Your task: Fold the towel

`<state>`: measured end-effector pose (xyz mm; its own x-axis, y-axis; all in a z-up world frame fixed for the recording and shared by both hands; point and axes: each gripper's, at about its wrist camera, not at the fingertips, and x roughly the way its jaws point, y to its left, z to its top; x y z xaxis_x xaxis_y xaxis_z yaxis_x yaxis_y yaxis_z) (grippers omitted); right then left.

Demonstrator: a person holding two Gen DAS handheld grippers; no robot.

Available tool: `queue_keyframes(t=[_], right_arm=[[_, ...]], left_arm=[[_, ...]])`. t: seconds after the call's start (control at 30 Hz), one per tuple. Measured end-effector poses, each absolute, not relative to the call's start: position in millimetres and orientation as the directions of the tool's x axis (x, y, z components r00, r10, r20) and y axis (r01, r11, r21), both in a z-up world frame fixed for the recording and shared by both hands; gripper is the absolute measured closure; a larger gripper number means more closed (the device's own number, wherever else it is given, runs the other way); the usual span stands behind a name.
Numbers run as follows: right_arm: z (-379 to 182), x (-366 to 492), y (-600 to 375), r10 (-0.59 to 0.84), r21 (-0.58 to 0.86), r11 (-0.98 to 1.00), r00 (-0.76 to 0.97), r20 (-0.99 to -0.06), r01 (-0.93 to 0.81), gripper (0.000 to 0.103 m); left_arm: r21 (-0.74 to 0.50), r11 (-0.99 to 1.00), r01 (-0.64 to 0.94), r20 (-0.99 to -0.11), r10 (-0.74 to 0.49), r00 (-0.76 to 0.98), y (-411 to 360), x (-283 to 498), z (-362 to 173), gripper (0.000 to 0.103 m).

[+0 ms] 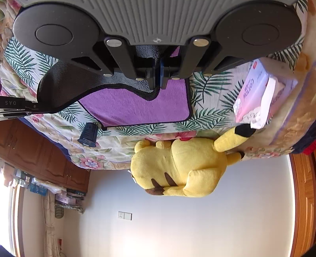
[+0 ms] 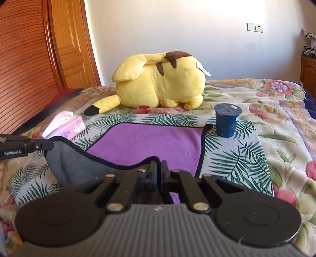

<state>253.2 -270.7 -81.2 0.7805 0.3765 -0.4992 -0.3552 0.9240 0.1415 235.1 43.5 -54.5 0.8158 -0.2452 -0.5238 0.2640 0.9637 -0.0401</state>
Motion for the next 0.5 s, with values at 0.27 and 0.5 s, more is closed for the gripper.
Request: queue_keyframes(t=[0.27, 0.5], right_arm=[[-73.7, 256.7, -274.3, 0.371, 0.131, 0.927, 0.8, -0.471, -0.352, 0.099], [-70.5, 264.6, -275.1, 0.355, 0.105, 0.932, 0.815, -0.458, -0.347, 0.099]], left_arm=[[-0.033, 0.961, 0.275, -0.502, -0.254, 0.827, 42.4, 244.3, -46.0, 0.103], [-0.019, 0.959, 0.283, -0.49, -0.255, 0.834, 40.9, 252.6, -40.8, 0.103]])
